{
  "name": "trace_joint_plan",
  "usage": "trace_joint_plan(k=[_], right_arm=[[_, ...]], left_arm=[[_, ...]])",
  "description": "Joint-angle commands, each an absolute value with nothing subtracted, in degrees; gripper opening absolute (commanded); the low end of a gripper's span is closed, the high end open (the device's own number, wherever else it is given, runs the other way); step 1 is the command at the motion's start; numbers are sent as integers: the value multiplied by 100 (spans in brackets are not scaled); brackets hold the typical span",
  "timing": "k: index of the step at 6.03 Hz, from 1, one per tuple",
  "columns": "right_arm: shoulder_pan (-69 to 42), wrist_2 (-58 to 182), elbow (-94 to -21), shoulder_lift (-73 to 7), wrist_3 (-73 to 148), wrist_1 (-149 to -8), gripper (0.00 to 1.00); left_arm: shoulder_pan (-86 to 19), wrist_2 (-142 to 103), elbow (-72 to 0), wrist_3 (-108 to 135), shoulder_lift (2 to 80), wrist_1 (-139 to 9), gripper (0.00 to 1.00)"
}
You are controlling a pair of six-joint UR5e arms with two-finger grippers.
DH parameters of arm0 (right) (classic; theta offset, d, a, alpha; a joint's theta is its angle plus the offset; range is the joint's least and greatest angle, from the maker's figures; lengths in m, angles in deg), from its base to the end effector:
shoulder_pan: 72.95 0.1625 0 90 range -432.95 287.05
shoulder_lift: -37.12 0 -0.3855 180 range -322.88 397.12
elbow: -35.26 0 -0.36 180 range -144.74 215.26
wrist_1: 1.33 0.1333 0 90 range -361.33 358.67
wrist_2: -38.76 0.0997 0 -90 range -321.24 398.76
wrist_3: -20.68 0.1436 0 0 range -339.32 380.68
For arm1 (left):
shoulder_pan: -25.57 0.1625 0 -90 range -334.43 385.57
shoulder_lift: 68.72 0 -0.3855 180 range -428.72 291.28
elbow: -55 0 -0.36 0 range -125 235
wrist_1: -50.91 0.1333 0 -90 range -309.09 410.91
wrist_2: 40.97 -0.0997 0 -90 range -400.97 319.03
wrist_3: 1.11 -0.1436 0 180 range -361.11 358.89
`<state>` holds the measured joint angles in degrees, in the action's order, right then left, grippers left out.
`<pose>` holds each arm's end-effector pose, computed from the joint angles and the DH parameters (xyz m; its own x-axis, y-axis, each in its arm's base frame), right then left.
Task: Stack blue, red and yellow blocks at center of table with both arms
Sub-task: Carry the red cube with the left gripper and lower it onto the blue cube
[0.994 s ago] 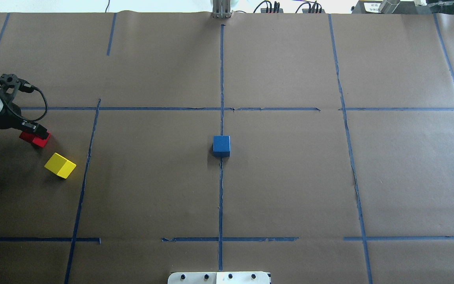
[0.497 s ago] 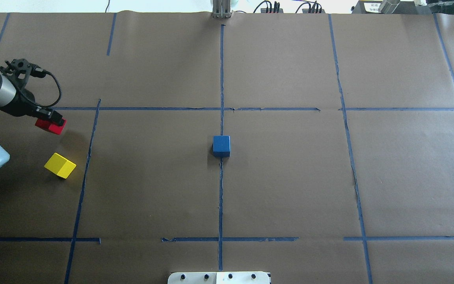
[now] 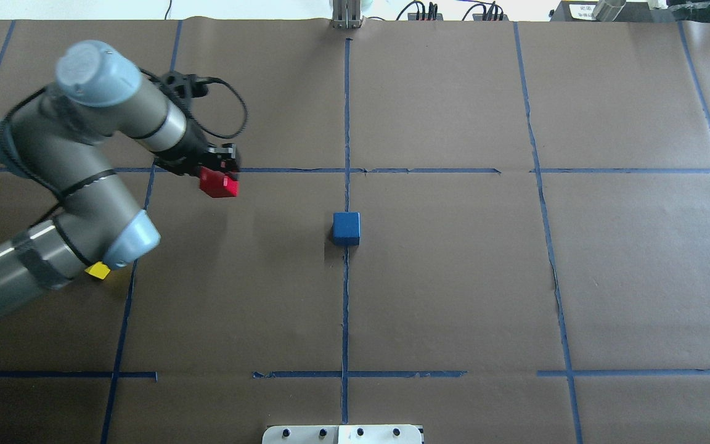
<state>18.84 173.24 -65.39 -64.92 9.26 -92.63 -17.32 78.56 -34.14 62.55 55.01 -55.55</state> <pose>0.0444 -0.3731 0.6553 0.7042 -0.1436 0.6953 0.1104 0.9896 0.0926 0.4529 -0.5060 0.2935 0.5691 -0.0018 -0.8222 0.0734 0.9961 0.0487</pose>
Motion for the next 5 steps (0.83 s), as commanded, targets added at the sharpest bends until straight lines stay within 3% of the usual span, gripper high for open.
trace_joint_plan(k=[1,3,5], right_arm=[[1881,17324,-6538,-6492,934,-9264,100],[1881,17324,-6538,-6492,926,-9264,100],[1881,17333,-6538,-6492,926,-9264,100]], left_arm=[[-805,6999,-3333,7180,6946,-3927,9],[-486,6645,-2765,7473,7513,-3795,9],[-475,6564,-2498,7465,7603,-3856,9]])
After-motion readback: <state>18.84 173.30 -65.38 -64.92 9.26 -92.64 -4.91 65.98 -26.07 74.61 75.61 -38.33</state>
